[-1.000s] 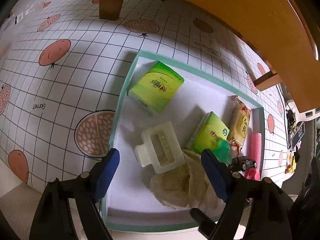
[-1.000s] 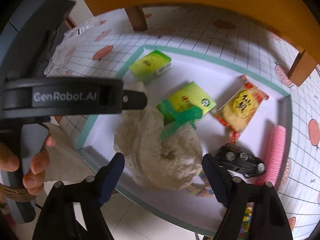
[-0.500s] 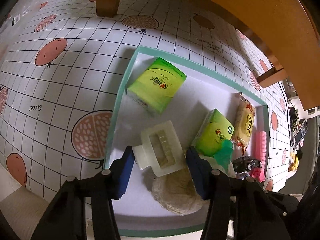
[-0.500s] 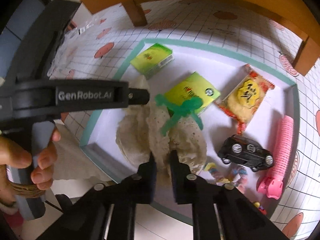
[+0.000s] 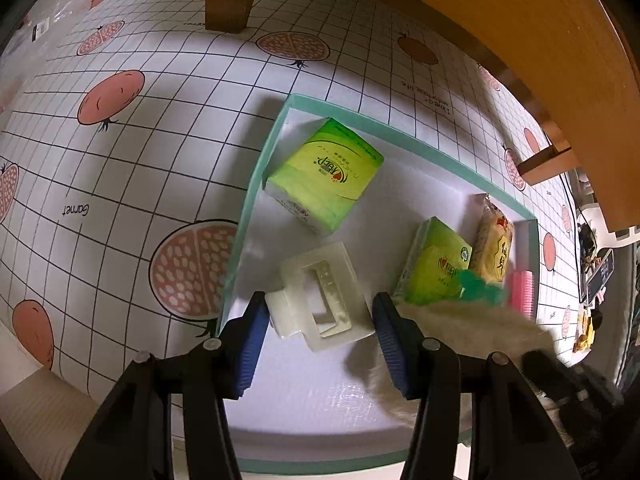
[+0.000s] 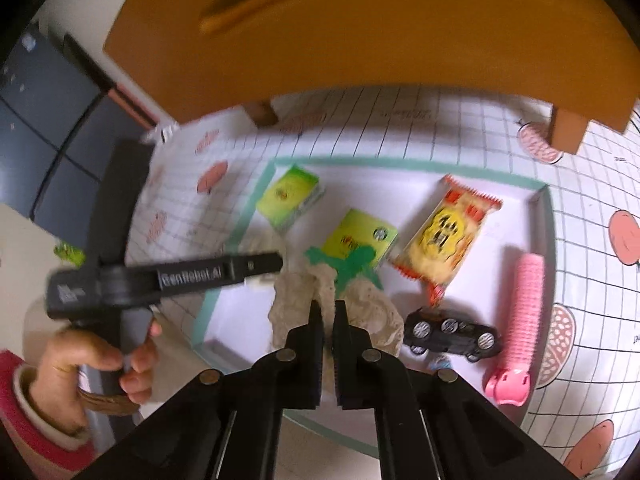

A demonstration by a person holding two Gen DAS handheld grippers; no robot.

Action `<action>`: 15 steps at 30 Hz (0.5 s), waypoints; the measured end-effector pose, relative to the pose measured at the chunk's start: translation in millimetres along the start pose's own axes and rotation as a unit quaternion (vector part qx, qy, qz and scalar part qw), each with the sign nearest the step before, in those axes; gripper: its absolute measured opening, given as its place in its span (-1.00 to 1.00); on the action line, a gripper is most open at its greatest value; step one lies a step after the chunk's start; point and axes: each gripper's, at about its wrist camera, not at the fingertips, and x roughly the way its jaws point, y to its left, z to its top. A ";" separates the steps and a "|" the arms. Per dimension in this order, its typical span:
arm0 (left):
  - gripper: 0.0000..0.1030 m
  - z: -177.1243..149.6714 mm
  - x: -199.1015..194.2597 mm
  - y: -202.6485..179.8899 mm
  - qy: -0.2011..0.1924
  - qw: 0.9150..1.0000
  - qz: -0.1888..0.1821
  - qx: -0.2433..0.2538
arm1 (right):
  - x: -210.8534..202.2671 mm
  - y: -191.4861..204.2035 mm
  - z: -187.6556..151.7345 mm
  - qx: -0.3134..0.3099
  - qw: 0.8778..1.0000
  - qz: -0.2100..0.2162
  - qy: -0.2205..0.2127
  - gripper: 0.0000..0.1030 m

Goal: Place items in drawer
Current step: 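Grasp the beige crumpled cloth with the right tool while the left tool nears the white clip, then lift the beige cloth with the right tool toward the open drawer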

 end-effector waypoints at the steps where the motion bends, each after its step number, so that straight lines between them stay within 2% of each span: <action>1: 0.06 0.1 0.3 -0.9 0.000 1.000 0.001 0.000 | -3.6 -0.1 2.3 0.004 1.000 0.005 -0.010 -0.92; 9: 0.05 1.1 1.6 -2.2 -0.003 1.000 0.006 -0.003 | -36.0 -4.6 13.4 0.024 0.995 0.045 -0.081 -0.92; 15: 0.05 1.0 -3.8 -1.3 -0.012 1.000 0.002 -0.001 | -51.5 -8.1 17.8 0.029 0.991 0.058 -0.115 -0.92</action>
